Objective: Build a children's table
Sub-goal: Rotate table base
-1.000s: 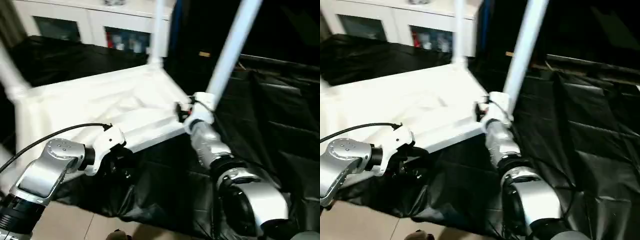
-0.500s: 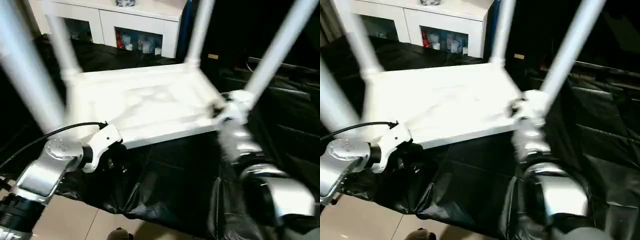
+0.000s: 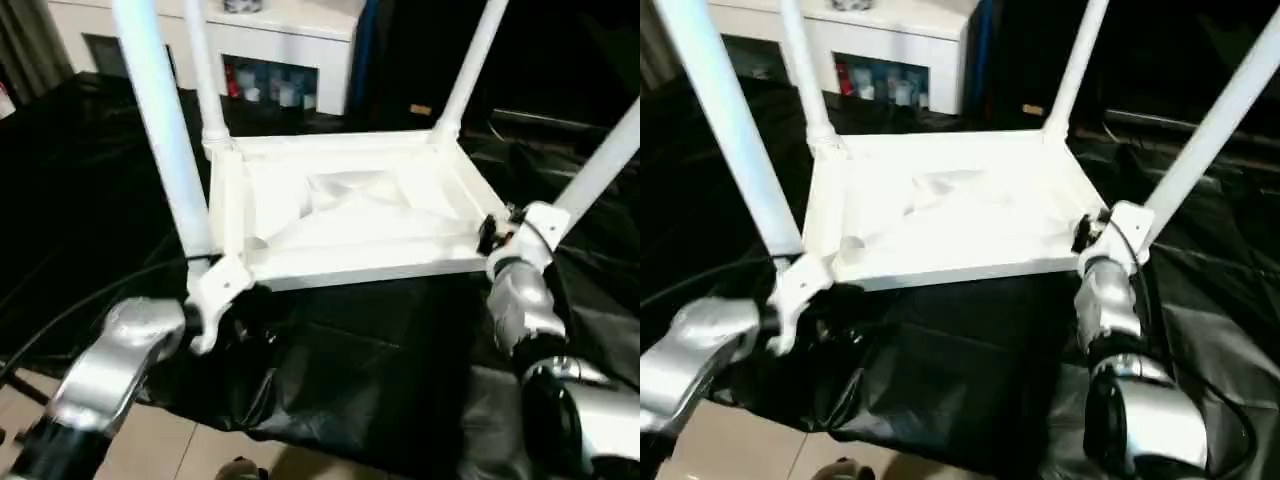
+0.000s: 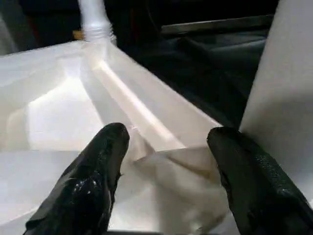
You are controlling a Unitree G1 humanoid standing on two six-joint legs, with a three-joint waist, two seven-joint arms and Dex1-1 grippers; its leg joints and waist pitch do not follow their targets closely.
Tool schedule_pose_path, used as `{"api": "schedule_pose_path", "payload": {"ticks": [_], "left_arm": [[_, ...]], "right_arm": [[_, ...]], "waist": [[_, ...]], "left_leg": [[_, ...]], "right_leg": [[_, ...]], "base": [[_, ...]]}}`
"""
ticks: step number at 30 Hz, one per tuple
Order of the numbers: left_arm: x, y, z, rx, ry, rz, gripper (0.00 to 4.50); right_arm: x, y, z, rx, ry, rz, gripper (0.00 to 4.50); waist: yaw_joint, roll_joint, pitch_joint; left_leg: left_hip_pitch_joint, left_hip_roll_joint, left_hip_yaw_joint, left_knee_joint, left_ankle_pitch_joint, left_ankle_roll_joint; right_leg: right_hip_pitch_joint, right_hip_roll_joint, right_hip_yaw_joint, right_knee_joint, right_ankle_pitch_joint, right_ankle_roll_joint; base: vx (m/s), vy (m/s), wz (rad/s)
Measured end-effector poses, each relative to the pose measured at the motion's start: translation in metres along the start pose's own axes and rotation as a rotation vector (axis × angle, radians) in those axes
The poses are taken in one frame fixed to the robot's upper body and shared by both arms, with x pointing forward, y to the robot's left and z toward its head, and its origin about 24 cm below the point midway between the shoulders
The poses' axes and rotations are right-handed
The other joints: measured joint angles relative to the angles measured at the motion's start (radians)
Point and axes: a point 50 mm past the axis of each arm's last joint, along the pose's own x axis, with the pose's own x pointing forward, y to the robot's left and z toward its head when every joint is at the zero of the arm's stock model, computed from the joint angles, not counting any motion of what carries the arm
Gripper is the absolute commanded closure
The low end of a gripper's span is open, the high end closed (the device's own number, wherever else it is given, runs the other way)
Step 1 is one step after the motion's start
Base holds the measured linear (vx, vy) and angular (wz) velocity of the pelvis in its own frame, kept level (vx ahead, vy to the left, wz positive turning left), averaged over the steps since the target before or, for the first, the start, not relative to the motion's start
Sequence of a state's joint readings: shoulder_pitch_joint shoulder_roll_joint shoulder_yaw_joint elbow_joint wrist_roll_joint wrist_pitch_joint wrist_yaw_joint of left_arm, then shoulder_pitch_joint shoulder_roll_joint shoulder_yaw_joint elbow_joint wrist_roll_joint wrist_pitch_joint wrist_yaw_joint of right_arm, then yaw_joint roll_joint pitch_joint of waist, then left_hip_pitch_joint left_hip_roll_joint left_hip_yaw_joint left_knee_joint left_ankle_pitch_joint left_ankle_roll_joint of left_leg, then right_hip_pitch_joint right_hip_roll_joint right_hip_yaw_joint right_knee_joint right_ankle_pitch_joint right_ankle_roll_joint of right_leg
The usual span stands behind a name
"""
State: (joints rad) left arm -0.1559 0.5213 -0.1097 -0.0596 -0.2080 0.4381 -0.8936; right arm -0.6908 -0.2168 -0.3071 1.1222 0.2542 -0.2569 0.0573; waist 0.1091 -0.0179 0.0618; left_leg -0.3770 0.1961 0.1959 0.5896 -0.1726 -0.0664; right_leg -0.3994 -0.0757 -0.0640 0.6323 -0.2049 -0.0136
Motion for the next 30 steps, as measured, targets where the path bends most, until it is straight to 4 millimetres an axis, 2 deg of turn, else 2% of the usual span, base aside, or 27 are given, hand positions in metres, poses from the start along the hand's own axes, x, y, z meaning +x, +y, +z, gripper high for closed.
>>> {"api": "schedule_pose_path", "payload": {"ticks": [3, 6, 10, 13, 18, 25, 30], "left_arm": [[-0.011, -0.003, 0.001, -0.042, -0.071, -0.013, 0.38], [-0.025, -0.009, -0.001, -0.080, -0.124, -0.030, 0.18], [-0.043, -0.009, -0.008, -0.122, -0.117, -0.041, 0.02], [-0.062, -0.004, -0.012, -0.106, -0.053, -0.046, 0.02], [-0.091, 0.019, -0.018, -0.105, -0.009, 0.061, 0.02], [-0.124, 0.042, -0.022, -0.098, 0.047, 0.199, 0.02], [-0.117, 0.064, 0.003, -0.055, -0.129, 0.287, 0.02]], "right_arm": [[-0.008, 0.008, -0.005, 0.035, 0.000, 0.216, 1.40], [-0.018, 0.018, -0.008, -0.091, -0.008, 0.369, 1.40], [-0.033, 0.023, -0.023, -0.183, 0.052, 0.504, 1.40], [-0.043, 0.020, -0.024, -0.241, 0.089, 0.593, 1.40], [-0.057, 0.008, -0.024, -0.258, 0.153, 0.644, 1.40], [-0.067, -0.020, -0.034, -0.302, 0.264, 0.565, 1.40], [-0.066, -0.018, -0.036, -0.291, 0.288, 0.518, 1.40]], "waist": [[-0.010, 0.002, 0.000], [-0.019, 0.005, -0.001], [-0.019, 0.006, 0.000], [-0.019, 0.006, 0.000], [-0.015, 0.006, 0.000], [-0.020, 0.006, 0.000], [-0.017, 0.002, -0.002]], "left_leg": [[0.000, 0.001, 0.000, 0.000, 0.000, 0.000], [0.001, 0.002, 0.000, 0.000, 0.000, 0.000], [0.001, 0.002, 0.000, -0.001, 0.000, 0.000], [0.003, 0.002, 0.000, -0.001, 0.000, 0.000], [0.006, 0.002, 0.000, -0.002, 0.000, 0.000], [0.008, 0.002, 0.000, -0.003, 0.000, 0.000], [0.009, 0.002, 0.000, -0.003, 0.000, 0.000]], "right_leg": [[0.000, 0.001, 0.000, 0.000, 0.000, 0.000], [0.000, 0.002, 0.000, 0.000, 0.000, 0.000], [0.000, 0.002, 0.000, -0.001, 0.000, 0.000], [0.001, 0.002, 0.000, -0.001, -0.001, 0.002], [0.005, 0.002, 0.000, -0.002, -0.004, 0.006], [0.006, 0.002, 0.001, -0.002, -0.004, 0.006], [0.006, 0.002, 0.001, -0.002, -0.001, 0.002]], "base": [[0.000, 0.000, 0.00], [0.000, 0.000, 0.00], [0.000, 0.000, 0.00], [0.000, 0.000, 0.00], [0.000, 0.000, 0.00], [0.000, 0.000, 0.00], [0.000, 0.000, 0.00]]}}
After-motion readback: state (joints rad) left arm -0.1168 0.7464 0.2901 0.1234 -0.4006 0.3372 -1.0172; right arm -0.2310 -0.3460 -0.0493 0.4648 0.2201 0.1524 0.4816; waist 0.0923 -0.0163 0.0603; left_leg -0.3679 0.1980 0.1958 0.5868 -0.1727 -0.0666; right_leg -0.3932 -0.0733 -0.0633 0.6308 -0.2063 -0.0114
